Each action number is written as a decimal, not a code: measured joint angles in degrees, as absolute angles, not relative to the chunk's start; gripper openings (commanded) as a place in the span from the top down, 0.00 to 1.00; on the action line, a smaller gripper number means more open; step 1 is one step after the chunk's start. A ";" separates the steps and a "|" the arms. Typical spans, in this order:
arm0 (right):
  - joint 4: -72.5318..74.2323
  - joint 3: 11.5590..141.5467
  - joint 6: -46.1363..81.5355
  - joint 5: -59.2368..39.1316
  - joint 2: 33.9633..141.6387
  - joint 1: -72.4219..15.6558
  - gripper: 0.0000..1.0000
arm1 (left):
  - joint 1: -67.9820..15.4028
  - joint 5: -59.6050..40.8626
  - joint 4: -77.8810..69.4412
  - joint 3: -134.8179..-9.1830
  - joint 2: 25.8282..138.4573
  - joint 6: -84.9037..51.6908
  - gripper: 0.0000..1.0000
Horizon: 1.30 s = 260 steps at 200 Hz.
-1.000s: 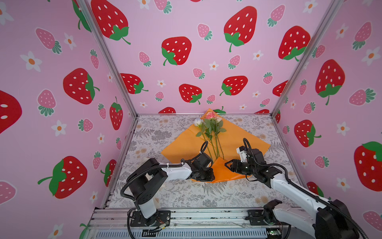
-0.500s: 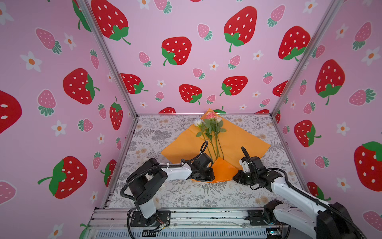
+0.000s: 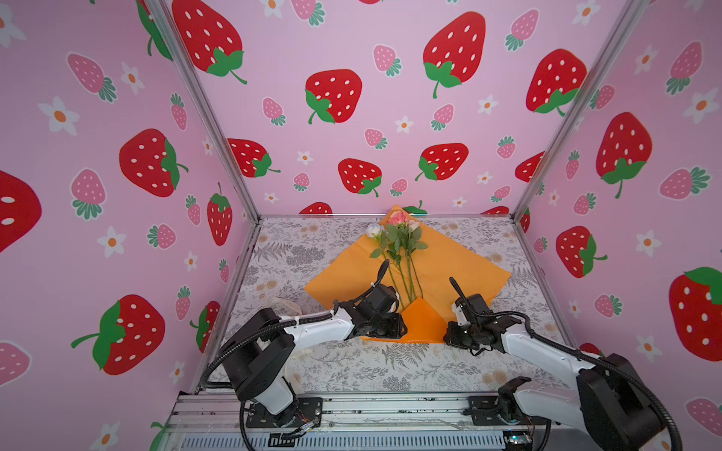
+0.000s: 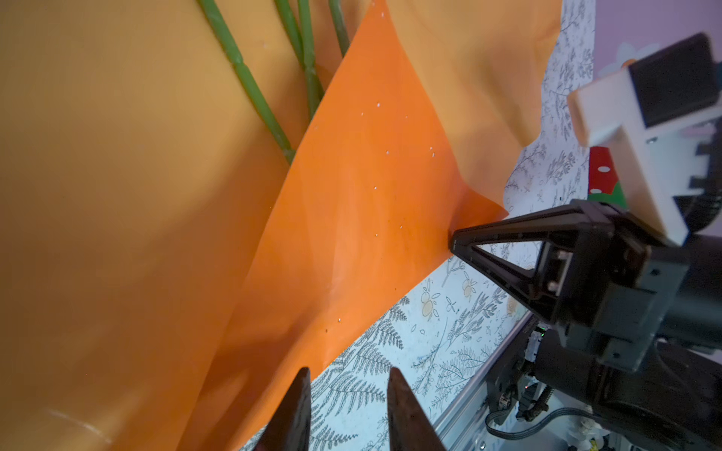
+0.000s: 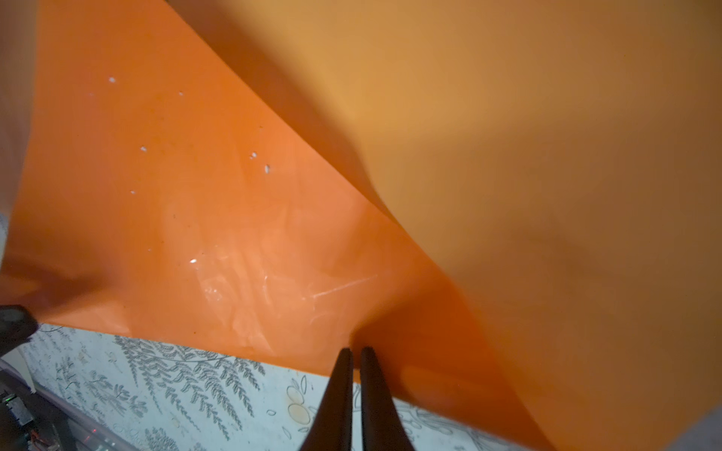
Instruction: Tie the bouquet of fake flowers
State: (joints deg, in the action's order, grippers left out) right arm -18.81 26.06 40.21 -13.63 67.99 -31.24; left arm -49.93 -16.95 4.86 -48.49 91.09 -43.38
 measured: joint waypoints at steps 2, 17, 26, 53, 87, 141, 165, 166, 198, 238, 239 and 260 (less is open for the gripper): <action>-18.70 26.06 40.21 -13.56 67.99 -31.24 0.88 | -49.93 -16.93 4.89 -48.38 91.09 -43.33 0.66; -18.24 26.06 40.18 -13.45 67.99 -31.24 0.88 | -49.93 -16.71 5.15 -46.81 91.11 -43.29 0.67; -18.06 26.06 40.18 -13.43 67.99 -31.24 0.88 | -49.91 -16.58 5.52 -45.84 91.18 -43.22 0.68; -17.56 26.06 40.10 -13.41 68.38 -31.24 0.88 | -49.87 -16.45 6.74 -44.91 91.83 -43.07 0.69; -17.32 26.06 39.79 -12.78 68.77 -31.24 0.87 | -49.65 -13.85 8.40 -44.71 92.36 -43.16 0.74; -20.67 27.00 41.12 -7.22 67.81 -31.24 0.83 | -49.34 -12.58 8.51 -43.88 92.18 -44.27 0.76; -24.05 27.00 43.03 -3.55 66.24 -31.22 0.84 | -49.34 -12.38 8.27 -43.59 91.98 -44.84 0.77; -24.18 27.00 43.09 -3.42 66.19 -31.22 0.84 | -49.34 -12.40 8.27 -43.59 91.98 -44.84 0.77; -26.87 27.05 45.39 0.43 65.28 -31.05 0.86 | -49.34 -11.97 7.97 -42.74 91.24 -45.10 0.77; -27.22 28.32 46.63 2.83 67.46 -30.15 0.91 | -49.34 -10.09 8.71 -41.50 89.62 -45.32 0.77; -27.20 28.34 46.65 2.87 67.51 -30.15 0.91 | -49.34 -10.04 8.73 -41.45 89.58 -45.32 0.77; -27.18 28.40 46.76 3.40 67.51 -30.06 0.91 | -49.28 -9.23 9.04 -40.27 88.25 -45.47 0.78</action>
State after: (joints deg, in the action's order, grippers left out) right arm -27.18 28.40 46.76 3.40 67.51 -30.06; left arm -49.28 -9.23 9.04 -40.27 88.25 -45.47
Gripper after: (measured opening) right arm 0.091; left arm 0.223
